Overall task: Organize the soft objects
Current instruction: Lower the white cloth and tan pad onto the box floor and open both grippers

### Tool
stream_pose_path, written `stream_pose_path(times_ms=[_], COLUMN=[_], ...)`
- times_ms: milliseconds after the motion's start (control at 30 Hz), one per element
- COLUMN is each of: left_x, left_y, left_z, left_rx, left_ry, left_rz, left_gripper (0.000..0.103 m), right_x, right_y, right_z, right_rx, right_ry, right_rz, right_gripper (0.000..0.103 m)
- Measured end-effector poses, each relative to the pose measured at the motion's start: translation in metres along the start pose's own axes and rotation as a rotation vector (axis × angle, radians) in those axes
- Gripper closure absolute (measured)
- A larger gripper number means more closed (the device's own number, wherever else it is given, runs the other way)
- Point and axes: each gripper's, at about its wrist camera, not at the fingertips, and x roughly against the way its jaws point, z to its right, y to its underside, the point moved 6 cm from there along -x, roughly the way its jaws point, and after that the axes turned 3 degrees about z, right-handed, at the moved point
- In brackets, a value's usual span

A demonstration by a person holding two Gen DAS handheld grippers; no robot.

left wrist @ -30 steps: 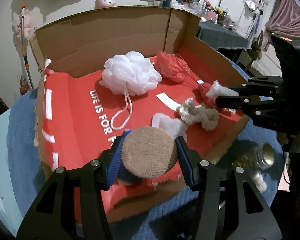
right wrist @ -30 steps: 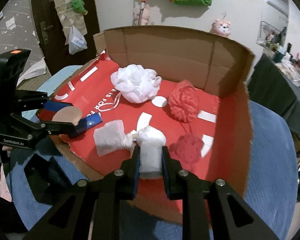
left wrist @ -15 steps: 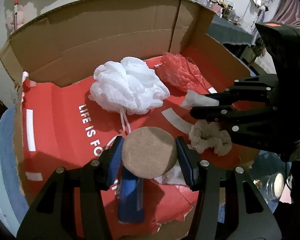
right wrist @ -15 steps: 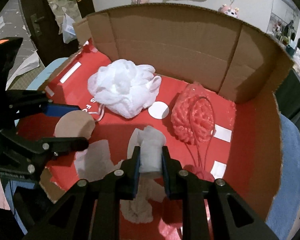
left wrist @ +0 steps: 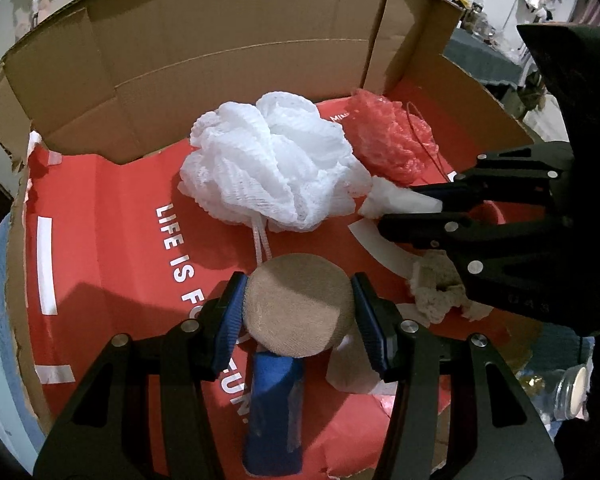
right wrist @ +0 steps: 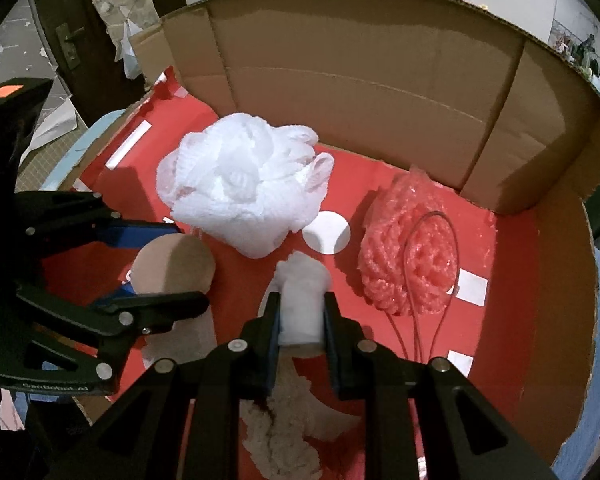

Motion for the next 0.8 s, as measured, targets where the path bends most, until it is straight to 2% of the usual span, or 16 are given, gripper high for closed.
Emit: stream_pose_path(times_ms=[300,367,533,800], left_x=[-0.0063,-0.0066,-0.0088,-0.0050], left_y=[-0.0058,-0.0065,0.0004,0.0024], left_z=[0.0015,0.0016,0.0004,-0.0026], left_rx=[-0.004,-0.007,-0.003,-0.002], left_ry=[-0.012,-0.016,-0.005,-0.011], left_rz=[-0.004,-0.001,0.005,0.010], left_gripper=[0.051,0.049,0.036,0.036], right_x=[-0.0074,-0.0079,-0.0084,-0.0024], right_y=[0.0004,-0.0014,-0.0031,-0.0016], right_z=[0.0011,-0.0002,0.0011,0.0069], right_rx=[0.001,0.002,-0.002,-0.024], right_ry=[0.000,0.000,0.008,0.002], right_rz=[-0.021,-0.022,-0.021,-0.011], right_gripper=[0.081,0.077,0.065,0.057])
